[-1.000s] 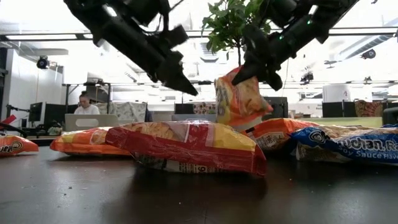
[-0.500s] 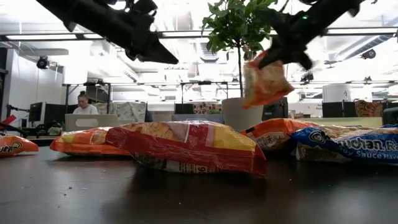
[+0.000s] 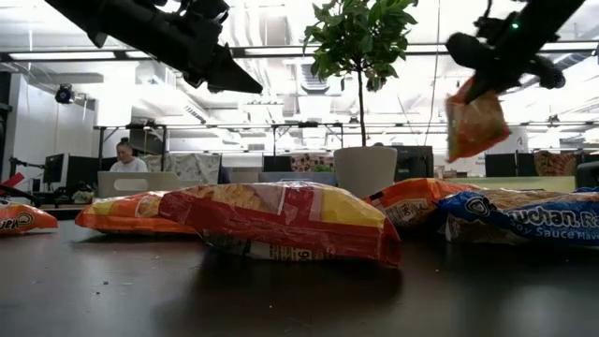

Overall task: Sort Maruchan noodles
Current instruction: Put the orange noodle pack into the yellow bin

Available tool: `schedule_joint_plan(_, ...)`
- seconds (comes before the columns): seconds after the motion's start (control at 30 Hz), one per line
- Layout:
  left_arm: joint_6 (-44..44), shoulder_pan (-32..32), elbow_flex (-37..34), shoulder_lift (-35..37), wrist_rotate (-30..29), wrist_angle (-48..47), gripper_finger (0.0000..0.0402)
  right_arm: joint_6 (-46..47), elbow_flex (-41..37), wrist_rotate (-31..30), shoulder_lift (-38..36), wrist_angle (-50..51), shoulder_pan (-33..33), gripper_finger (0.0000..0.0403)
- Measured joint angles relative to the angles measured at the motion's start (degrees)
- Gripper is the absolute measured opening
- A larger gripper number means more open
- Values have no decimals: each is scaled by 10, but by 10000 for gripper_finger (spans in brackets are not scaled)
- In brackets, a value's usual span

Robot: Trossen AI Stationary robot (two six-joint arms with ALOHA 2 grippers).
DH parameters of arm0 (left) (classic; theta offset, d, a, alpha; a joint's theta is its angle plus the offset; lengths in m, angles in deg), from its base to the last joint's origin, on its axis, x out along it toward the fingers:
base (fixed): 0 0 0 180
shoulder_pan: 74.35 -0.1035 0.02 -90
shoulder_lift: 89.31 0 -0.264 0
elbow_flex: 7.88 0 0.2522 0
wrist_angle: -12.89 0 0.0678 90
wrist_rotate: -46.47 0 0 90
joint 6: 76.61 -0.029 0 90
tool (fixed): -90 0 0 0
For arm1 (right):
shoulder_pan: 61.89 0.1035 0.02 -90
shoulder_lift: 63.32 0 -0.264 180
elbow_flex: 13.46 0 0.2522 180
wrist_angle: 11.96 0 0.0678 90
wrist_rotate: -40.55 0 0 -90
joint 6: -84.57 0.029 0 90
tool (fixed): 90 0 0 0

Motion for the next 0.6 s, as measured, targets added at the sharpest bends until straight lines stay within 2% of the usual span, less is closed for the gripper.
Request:
schedule_joint_plan(0.17, 0, 0, 0, 0, 0, -14, 0, 104, 0, -45, -1, 110, 0, 13)
schedule_joint_plan(0.3, 1, 0, 0, 0, -5, -30, 0, 173, 0, -54, 1, 176, 0, 13)
schedule_joint_plan(0.6, 17, 0, -4, 0, -28, -52, 0, 270, -24, -81, 35, 195, 0, 13)
